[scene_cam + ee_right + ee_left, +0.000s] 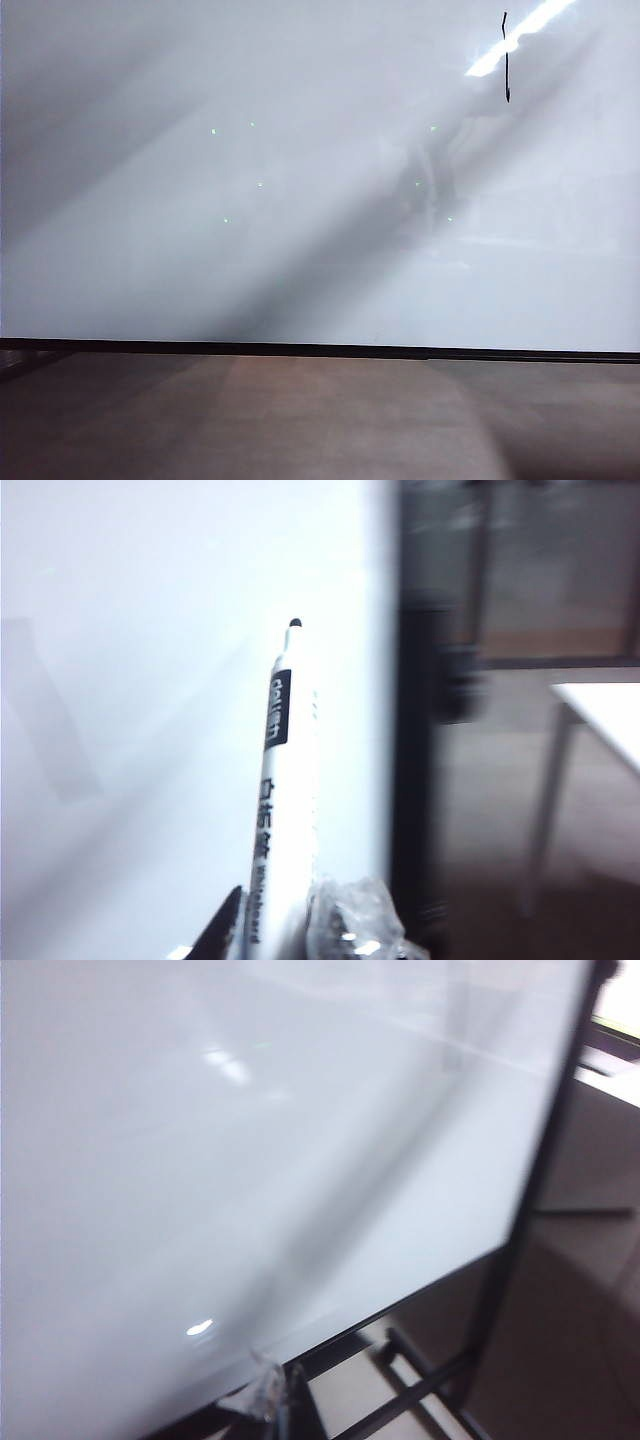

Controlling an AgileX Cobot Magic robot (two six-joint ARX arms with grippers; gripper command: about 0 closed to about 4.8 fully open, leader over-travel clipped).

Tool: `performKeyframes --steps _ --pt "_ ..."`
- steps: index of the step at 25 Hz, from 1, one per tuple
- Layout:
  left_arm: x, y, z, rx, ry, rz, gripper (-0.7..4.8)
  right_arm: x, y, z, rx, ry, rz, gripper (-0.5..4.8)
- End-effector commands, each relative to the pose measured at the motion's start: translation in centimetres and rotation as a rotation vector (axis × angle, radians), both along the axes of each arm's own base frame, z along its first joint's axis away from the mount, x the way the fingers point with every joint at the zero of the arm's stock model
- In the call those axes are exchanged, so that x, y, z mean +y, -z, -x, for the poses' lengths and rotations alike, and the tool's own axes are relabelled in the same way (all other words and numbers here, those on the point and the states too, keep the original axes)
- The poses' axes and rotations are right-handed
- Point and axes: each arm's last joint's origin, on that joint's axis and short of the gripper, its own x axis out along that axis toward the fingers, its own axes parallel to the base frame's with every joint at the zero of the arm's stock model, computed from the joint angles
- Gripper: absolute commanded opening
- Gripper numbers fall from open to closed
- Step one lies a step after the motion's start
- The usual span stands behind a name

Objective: Reach to the right to find the marker pen, pick it up, and write the number 1 on the whiteboard.

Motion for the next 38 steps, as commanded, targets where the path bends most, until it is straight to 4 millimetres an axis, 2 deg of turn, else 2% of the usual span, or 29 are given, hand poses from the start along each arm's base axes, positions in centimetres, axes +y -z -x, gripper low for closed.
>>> performKeyframes --steps 1,2,3,4,5,8,10,11,12,14,17,18,22,25,27,32,38 --pt "4.2 0.4 4.1 -0.037 -0.137 0.072 -0.05 3.4 -1.3 2.7 0.012 -0.076 0.054 -0.06" --pt "5.6 0.9 6.1 -0.070 -0.181 0.087 -0.05 4.4 -1.3 3.9 0.013 -0.111 0.066 -0.06" --pt "6.3 1.3 7.4 -0.087 -0.194 0.096 -0.05 4.8 -1.1 4.7 0.010 -0.125 0.068 -0.06" --pt "7.4 2.1 9.4 -0.107 -0.211 0.106 -0.05 5.4 -0.5 6.0 0.009 -0.142 0.061 -0.06" --pt "7.9 2.7 10.4 -0.113 -0.219 0.108 -0.05 5.7 0.3 7.1 0.020 -0.159 0.037 -0.06" --pt "9.5 5.8 13.8 -0.125 -0.238 0.155 -0.05 6.5 4.5 10.8 0.042 -0.216 -0.016 -0.06" --pt "10.0 7.4 14.8 -0.136 -0.258 0.208 -0.05 6.9 6.5 12.4 0.019 -0.229 -0.013 -0.06" --pt "10.3 9.1 15.4 -0.144 -0.284 0.254 -0.05 7.1 8.3 13.8 -0.015 -0.228 -0.006 -0.06" --pt "10.4 9.8 15.5 -0.148 -0.293 0.270 -0.05 7.1 9.3 14.5 -0.034 -0.230 -0.004 -0.06" --pt "10.1 13.4 14.9 -0.140 -0.275 0.296 -0.05 7.3 12.0 16.1 -0.062 -0.230 -0.039 -0.06" --pt "9.2 17.2 13.4 -0.061 -0.225 0.303 -0.05 7.3 14.4 16.8 -0.083 -0.233 -0.084 -0.06" --pt "8.9 18.7 12.9 -0.043 -0.201 0.302 -0.05 7.3 15.2 16.8 -0.078 -0.235 -0.136 -0.06" --pt "8.4 21.6 12.1 -0.007 -0.181 0.284 -0.05 7.3 17.2 16.1 -0.016 -0.241 -0.180 -0.06" --pt "8.2 24.4 11.6 0.049 -0.193 0.250 -0.05 7.3 20.0 15.4 0.070 -0.277 -0.201 -0.06" --pt "8.2 25.7 11.5 0.076 -0.198 0.234 -0.05 7.4 21.5 15.1 0.113 -0.295 -0.211 -0.06" --pt "8.1 27.7 11.3 0.114 -0.211 0.209 -0.05 7.3 23.0 14.7 0.134 -0.279 -0.215 -0.06" --pt "8.2 27.8 11.3 0.066 -0.214 0.136 -0.01 7.2 24.6 14.5 0.157 -0.260 -0.194 -0.06"
